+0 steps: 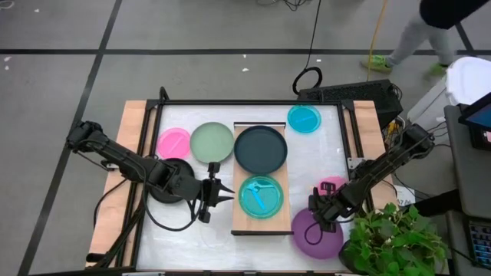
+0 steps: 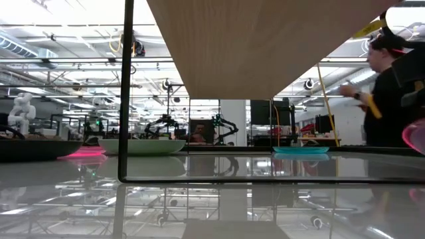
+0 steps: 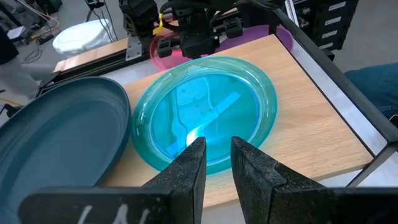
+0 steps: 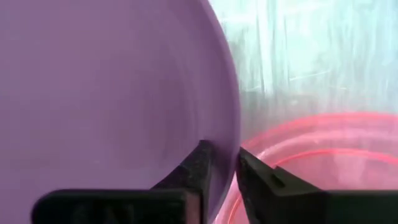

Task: Place and stack plates onto a shelf
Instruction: Stack the purple plate on top of the dark green plate on the shelf

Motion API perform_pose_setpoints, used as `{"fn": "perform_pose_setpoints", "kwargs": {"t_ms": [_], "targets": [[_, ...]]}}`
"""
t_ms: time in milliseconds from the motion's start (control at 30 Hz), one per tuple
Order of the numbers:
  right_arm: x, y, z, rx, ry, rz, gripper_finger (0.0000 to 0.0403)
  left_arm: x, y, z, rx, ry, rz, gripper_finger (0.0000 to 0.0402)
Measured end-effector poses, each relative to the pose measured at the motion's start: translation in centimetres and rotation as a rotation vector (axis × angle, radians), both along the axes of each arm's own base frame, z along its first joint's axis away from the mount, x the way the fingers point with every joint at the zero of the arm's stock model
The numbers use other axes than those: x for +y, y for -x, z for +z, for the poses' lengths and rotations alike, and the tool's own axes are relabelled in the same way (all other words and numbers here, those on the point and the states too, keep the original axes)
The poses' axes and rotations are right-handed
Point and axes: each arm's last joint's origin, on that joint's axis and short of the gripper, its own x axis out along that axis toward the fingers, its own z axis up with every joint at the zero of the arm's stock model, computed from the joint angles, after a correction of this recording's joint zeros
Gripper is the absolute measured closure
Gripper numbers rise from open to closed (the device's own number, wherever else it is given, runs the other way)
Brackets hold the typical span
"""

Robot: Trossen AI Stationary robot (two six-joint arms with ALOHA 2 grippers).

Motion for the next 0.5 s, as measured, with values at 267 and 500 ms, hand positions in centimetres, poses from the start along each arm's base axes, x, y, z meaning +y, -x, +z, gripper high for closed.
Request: {"fn": "perform_pose_setpoints", "kwargs": {"t_ms": [267, 500], "targets": [[-0.2, 0.3, 1.0, -0.040, -0.037, -0.009, 0.0384, 0.5, -0.2, 0.0, 0.000, 0.002, 0.020, 0.0320], [-0.6, 0.6, 2.5, -0.119, -0.082, -0.028, 0.0394, 0.6, -0.2, 0.0, 0.000, 0.008, 0.026, 0.0320]]}}
